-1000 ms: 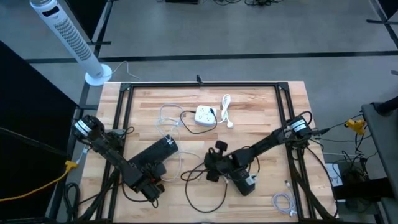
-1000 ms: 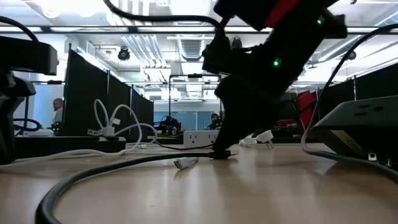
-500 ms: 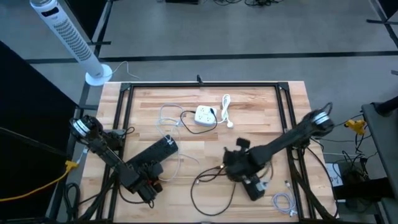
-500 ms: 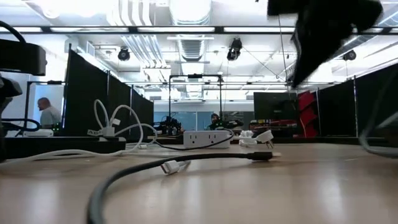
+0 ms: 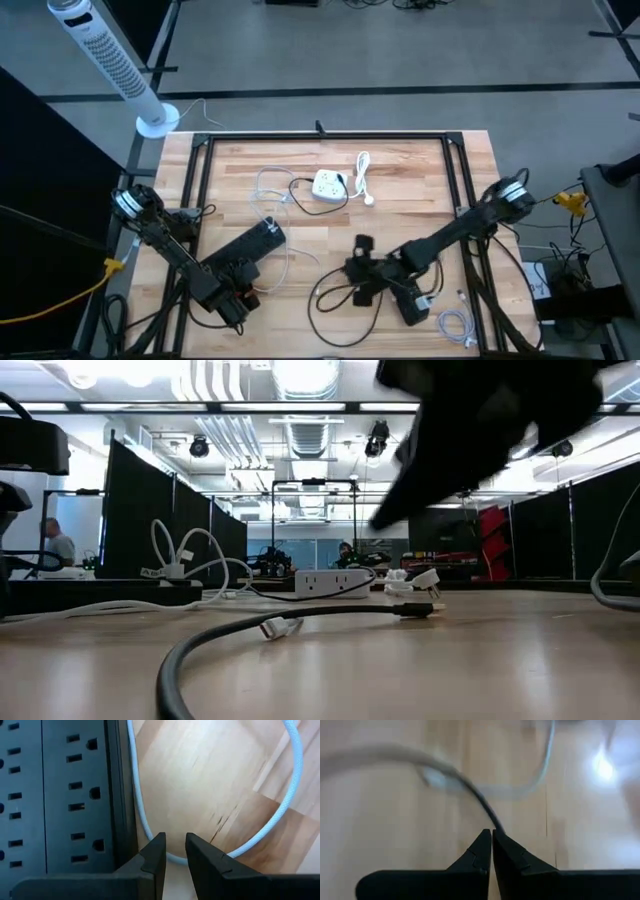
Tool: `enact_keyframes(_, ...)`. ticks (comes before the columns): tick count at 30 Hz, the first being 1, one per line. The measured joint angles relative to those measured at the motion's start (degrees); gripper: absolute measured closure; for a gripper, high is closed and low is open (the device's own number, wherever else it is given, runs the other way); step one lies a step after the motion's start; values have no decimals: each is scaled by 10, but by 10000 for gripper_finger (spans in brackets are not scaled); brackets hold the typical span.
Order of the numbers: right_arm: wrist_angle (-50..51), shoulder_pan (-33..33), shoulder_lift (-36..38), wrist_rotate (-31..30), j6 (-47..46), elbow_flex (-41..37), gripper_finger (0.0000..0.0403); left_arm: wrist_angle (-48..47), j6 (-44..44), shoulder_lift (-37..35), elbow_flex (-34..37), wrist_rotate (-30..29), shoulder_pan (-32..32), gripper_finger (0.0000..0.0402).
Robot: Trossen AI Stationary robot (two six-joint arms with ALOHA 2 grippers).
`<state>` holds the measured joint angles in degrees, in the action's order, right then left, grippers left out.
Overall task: Insert USB
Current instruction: Insert the white charger adapter into the bottom black outlet extension
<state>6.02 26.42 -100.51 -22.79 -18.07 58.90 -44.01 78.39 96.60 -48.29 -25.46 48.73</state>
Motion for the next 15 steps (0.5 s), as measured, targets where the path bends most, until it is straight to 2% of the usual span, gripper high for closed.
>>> enact_keyframes(2,-23,-13,-35,32,23,-1,403,-3,0,0,0,-3,0,337)
enact_keyframes(8,23,-46,-82,70,28,5,403,-6,11,0,4,9,0,336)
enact_keyframes(11,124,-48,-71,73,22,8,403,-11,23,-2,6,32,0,337)
enact_keyframes(15,350,-39,-28,33,-41,7,403,-28,56,-4,10,55,2,336)
